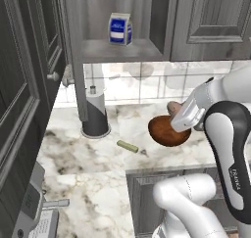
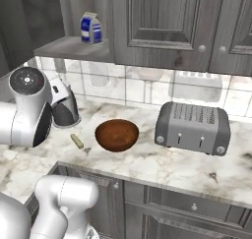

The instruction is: Pick the egg and butter from the fridge and place them by the bowl for mixing.

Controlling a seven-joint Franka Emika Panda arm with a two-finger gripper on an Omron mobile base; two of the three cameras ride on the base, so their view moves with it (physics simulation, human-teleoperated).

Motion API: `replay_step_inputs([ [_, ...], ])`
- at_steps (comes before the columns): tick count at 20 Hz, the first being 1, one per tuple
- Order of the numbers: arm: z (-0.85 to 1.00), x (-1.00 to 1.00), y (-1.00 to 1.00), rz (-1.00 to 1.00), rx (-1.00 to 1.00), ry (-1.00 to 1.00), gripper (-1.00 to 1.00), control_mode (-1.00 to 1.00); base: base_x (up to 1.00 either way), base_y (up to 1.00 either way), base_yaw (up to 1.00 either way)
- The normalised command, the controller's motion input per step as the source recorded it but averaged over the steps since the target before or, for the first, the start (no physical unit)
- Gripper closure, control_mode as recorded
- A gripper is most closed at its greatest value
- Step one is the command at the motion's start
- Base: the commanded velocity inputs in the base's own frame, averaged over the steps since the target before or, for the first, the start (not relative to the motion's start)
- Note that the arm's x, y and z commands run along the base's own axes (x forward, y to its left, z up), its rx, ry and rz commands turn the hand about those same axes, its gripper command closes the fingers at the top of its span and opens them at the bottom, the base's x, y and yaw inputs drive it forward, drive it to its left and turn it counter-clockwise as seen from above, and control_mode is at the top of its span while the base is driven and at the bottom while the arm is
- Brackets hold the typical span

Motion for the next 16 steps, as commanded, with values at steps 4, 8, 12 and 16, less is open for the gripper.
replay_step_inputs([
  [4, 0.00, 0.00, 0.00, 0.00, 0.00, 0.00, 1.00, 1.00, 0.31, 0.00, 0.00],
  [8, -0.01, 0.26, 0.00, 0.00, -0.06, 0.23, 1.00, -1.00, 0.09, 0.00, 0.00],
  [12, -0.10, 0.47, 0.04, -0.02, -0.16, 0.39, 1.00, -1.00, 0.00, 0.00, 0.00],
  [16, -0.20, 0.27, 0.18, -0.09, -0.15, 0.23, 1.00, -1.00, 0.00, 0.00, 0.00],
])
